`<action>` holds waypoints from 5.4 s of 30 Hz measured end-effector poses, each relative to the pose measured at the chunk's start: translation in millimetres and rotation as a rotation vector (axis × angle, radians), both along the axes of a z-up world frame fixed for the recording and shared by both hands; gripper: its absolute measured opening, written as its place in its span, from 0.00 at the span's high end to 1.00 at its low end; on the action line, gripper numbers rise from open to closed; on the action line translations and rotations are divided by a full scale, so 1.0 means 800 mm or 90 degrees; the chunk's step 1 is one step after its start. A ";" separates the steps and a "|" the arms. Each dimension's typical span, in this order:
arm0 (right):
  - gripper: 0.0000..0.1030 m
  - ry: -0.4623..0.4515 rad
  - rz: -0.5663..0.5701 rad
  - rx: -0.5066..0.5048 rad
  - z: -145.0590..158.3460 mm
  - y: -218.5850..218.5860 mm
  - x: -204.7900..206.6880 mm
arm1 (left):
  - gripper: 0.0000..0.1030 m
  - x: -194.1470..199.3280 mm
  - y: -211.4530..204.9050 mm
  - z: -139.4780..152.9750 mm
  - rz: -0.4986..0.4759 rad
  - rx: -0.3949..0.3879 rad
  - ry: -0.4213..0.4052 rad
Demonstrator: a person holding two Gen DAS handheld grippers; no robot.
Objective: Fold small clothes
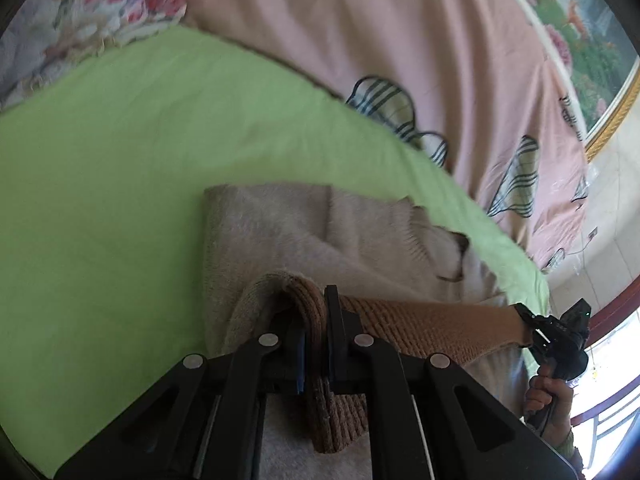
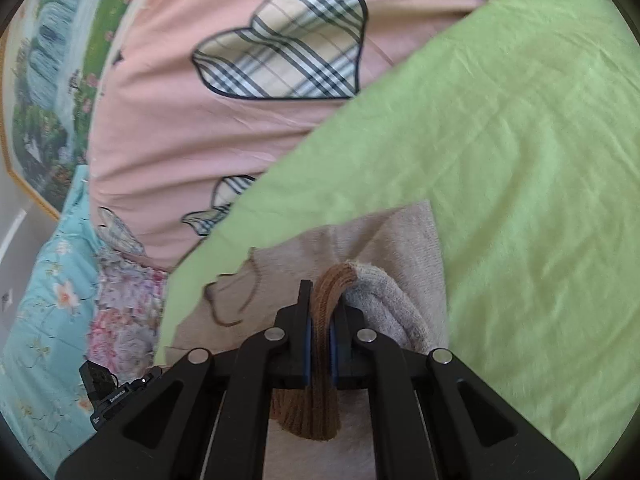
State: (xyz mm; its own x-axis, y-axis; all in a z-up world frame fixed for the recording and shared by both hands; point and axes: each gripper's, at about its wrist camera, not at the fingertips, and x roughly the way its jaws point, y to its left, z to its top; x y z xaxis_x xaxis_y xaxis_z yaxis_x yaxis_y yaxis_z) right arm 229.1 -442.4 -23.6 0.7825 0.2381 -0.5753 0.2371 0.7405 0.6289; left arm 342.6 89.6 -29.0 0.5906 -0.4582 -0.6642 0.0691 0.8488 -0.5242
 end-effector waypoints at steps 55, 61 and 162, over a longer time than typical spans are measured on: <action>0.45 0.059 0.058 -0.086 -0.004 0.127 -0.182 | 0.42 -0.267 -0.070 -0.029 -0.040 -0.083 0.071; 0.44 0.061 0.063 -0.058 -0.011 0.141 -0.206 | 0.39 -0.284 -0.077 -0.042 -0.029 -0.101 0.090; 0.37 0.086 0.150 -0.112 0.010 -0.014 -0.058 | 0.52 -0.217 -0.361 0.001 -0.385 -0.019 0.007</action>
State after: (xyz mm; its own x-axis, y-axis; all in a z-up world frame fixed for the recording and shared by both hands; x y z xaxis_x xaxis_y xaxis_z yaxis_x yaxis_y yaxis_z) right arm 183.1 -453.8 -15.3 0.6309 0.2915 -0.7190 0.1191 0.8794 0.4610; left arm 169.2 -199.5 -27.8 0.2121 -0.7287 -0.6512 0.5293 0.6458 -0.5502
